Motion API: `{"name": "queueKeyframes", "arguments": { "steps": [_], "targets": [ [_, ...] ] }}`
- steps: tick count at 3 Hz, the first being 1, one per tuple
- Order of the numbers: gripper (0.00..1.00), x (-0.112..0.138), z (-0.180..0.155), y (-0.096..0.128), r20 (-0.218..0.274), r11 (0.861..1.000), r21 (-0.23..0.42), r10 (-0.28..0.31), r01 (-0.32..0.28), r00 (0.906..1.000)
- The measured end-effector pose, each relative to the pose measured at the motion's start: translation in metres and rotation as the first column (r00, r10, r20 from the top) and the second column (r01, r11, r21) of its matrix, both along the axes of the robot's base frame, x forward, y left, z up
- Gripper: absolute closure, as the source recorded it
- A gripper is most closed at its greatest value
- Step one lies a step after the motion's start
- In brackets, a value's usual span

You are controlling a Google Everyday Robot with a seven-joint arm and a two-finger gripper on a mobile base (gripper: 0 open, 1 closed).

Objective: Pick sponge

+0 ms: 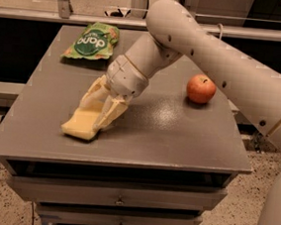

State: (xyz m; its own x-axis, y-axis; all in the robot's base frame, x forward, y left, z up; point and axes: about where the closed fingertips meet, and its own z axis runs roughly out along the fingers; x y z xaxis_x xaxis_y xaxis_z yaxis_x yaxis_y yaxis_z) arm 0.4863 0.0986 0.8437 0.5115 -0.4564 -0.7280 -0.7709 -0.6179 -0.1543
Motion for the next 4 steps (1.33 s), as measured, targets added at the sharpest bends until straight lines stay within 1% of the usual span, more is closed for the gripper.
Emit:
{"name": "queueKeyframes", "arguments": {
  "steps": [1,2,3,4],
  "targets": [
    [1.00,0.015,0.019,-0.010,0.033,0.999,0.003,-0.053,0.053,0.9980],
    [1.00,0.045,0.052,-0.031,0.090,0.988,0.027,-0.154,0.152,0.9840],
    [1.00,0.078,0.089,-0.055,0.153,0.965,0.064,-0.260,0.253,0.9534],
    [1.00,0.081,0.097,-0.056,0.166,0.963,0.079,-0.268,0.259,0.9489]
  ]
}}
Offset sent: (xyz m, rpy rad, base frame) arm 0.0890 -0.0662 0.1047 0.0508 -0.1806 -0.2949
